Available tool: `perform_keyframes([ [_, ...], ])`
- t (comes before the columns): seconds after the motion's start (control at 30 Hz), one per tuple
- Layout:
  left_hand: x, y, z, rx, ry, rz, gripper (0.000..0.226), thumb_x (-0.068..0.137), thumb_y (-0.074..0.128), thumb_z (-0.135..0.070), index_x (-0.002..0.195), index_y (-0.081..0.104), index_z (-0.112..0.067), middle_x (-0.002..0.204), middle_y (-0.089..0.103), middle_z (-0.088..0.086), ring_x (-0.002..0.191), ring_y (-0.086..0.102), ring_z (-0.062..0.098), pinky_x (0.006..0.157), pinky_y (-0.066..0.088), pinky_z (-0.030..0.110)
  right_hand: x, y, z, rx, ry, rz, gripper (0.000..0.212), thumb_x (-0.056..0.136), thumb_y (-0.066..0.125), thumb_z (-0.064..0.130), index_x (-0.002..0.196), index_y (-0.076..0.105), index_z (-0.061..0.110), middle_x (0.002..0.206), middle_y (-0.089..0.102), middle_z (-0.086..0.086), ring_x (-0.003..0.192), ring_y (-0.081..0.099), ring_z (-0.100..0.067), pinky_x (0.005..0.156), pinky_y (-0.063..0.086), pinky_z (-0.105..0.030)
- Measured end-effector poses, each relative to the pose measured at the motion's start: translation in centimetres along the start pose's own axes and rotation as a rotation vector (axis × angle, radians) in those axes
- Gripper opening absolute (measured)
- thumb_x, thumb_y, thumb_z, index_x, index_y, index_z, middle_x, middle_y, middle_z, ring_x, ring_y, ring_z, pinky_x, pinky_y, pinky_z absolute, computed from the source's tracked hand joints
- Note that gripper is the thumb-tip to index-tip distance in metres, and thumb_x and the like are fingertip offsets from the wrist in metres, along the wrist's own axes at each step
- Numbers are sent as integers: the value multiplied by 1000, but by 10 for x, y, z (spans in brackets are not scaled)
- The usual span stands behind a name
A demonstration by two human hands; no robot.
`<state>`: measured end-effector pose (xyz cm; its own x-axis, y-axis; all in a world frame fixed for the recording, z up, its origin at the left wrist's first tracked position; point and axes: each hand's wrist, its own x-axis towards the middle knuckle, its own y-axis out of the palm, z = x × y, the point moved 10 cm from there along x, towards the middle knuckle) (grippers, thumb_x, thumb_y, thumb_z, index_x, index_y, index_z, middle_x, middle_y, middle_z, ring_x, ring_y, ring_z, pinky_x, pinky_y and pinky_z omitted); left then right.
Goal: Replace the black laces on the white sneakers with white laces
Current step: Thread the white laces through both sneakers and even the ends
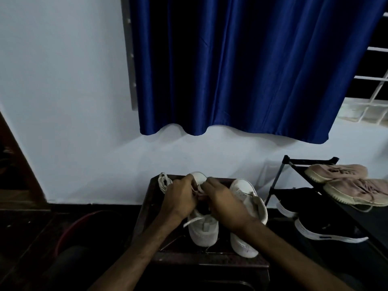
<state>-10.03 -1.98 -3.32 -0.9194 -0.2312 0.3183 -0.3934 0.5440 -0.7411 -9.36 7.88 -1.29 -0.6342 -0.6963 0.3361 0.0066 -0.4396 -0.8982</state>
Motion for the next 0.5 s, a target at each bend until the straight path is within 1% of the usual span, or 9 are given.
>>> perform_keyframes([
  [0.07, 0, 0, 4, 9, 1, -5, 18, 80, 66, -21, 95, 57, -23, 91, 73, 3, 94, 65, 27, 81, 43, 34, -5, 10, 8, -96, -101, 153, 31, 74, 50, -3, 103, 56, 6, 103, 58, -14, 91, 58, -32, 72, 50, -45],
  [0.1, -1, 1, 5, 0, 8, -11, 21, 80, 67, -18, 97, 56, -22, 91, 72, 3, 93, 65, 27, 80, 45, 35, -5, 10, 9, -99, -117, 198, 31, 77, 51, -5, 106, 55, 6, 105, 60, -14, 94, 59, -30, 74, 50, -42],
  [0.17, -1, 3, 5, -23, 10, -10, 25, 79, 68, -14, 100, 55, -20, 90, 72, 5, 90, 66, 27, 76, 46, 36, -7, 6, 12, -73, -172, 249, 27, 87, 52, -2, 111, 51, 10, 107, 60, -12, 94, 60, -24, 75, 50, -35],
  [0.2, 0, 4, 6, -37, 5, -6, 26, 78, 68, -13, 100, 55, -20, 88, 72, 5, 88, 66, 27, 74, 46, 36, -10, 5, 12, -83, -184, 282, 27, 89, 51, 1, 114, 47, 11, 110, 58, -13, 95, 60, -26, 77, 51, -36],
  [0.23, 1, 4, 6, -51, -1, -3, 26, 77, 70, -15, 99, 56, -20, 87, 72, 5, 87, 66, 27, 73, 47, 36, -12, 4, 11, -149, -182, 314, 28, 91, 49, 4, 117, 43, 12, 113, 55, -14, 98, 59, -30, 79, 50, -38],
  [0.3, 2, 3, 8, -58, -10, -13, 24, 77, 72, -20, 96, 57, -22, 86, 72, 3, 86, 66, 25, 74, 48, 34, -19, 4, 6, -340, -158, 356, 31, 93, 46, 8, 123, 39, 8, 119, 53, -16, 102, 57, -37, 79, 43, -37],
  [0.33, 2, 4, 9, -55, -12, -12, 23, 77, 72, -21, 95, 57, -23, 85, 72, 3, 86, 67, 25, 74, 48, 34, -21, 4, 6, -394, -153, 356, 32, 93, 46, 9, 124, 39, 7, 119, 54, -16, 101, 58, -38, 77, 41, -38],
  [0.4, 1, 5, 9, -54, -15, -2, 23, 78, 73, -21, 95, 58, -23, 86, 73, 2, 87, 67, 24, 74, 48, 34, -22, 6, 9, -430, -143, 349, 30, 92, 49, 10, 121, 43, 13, 112, 55, -14, 97, 59, -37, 69, 40, -39],
  [0.5, 1, 6, 6, -59, -4, 13, 24, 76, 74, -23, 95, 59, -21, 87, 73, 3, 87, 67, 25, 76, 50, 36, -14, 7, 15, -483, -116, 374, 21, 91, 52, 13, 109, 58, 20, 104, 58, -12, 96, 60, -35, 65, 34, -35],
])
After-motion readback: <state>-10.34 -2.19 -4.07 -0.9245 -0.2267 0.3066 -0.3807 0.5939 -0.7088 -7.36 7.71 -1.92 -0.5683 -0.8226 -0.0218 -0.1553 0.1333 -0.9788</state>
